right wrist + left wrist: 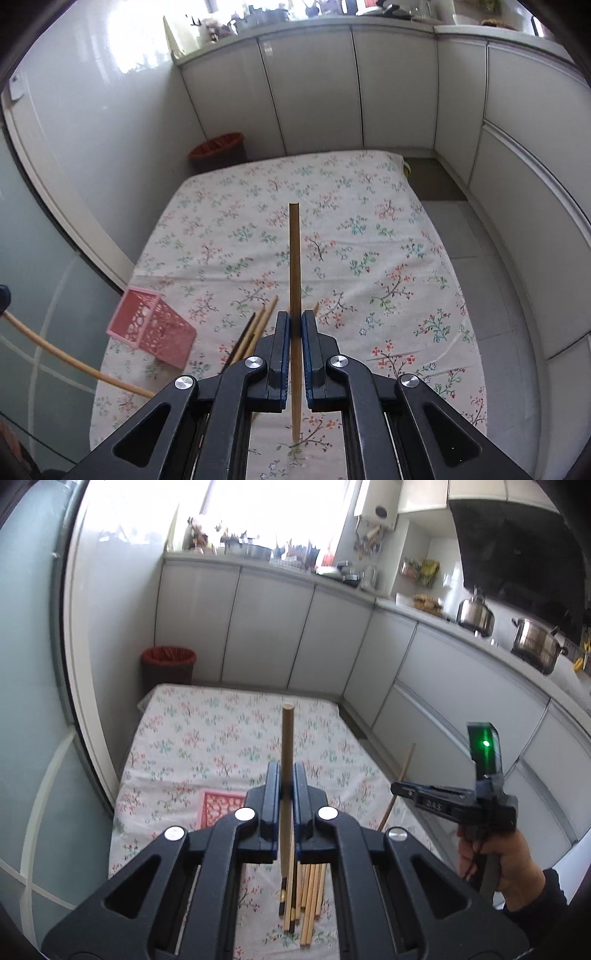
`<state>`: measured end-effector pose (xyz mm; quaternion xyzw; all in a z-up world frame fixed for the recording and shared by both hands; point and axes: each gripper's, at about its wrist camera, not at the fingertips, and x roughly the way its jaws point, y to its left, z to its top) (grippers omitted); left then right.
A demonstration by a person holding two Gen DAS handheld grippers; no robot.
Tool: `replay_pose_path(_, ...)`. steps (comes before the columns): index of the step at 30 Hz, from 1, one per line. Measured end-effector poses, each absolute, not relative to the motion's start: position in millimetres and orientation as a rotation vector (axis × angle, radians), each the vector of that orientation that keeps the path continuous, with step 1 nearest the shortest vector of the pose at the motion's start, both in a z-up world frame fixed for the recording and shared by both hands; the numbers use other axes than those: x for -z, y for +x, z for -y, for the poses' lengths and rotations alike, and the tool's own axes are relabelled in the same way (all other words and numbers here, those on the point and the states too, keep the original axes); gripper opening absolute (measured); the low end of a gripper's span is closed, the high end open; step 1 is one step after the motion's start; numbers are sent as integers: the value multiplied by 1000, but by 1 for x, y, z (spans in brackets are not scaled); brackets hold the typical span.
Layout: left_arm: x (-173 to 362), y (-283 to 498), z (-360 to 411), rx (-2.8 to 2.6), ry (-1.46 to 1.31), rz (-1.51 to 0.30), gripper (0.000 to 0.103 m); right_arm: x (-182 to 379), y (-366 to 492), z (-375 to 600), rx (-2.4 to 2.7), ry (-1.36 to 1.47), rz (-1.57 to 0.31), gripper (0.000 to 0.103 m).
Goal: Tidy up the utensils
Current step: 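Lower both held chopsticks into the pink basket and open both tools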
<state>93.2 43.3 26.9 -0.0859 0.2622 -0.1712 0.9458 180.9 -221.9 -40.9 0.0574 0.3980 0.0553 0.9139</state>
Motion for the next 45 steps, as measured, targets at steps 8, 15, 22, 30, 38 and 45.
replay_pose_path(8,-39,91,-50,244,-141,-338,7,-13,149,199,-171,131,-617,6)
replay_pose_path(15,-17,130,-50,174,-125,-358,7,-32,149,183,-256,186,-549,6)
replay_pose_path(22,-1,150,-59,111,-132,-400,7,-36,151,165,-315,232,-505,6)
replay_pose_path(30,19,172,-54,107,-124,-533,7,-29,164,141,-385,266,-522,6)
replay_pose_path(38,23,175,-57,99,-140,-501,40,-7,190,124,-402,283,-586,6)
replay_pose_path(45,14,169,-65,83,-179,-528,55,17,216,112,-399,265,-688,7)
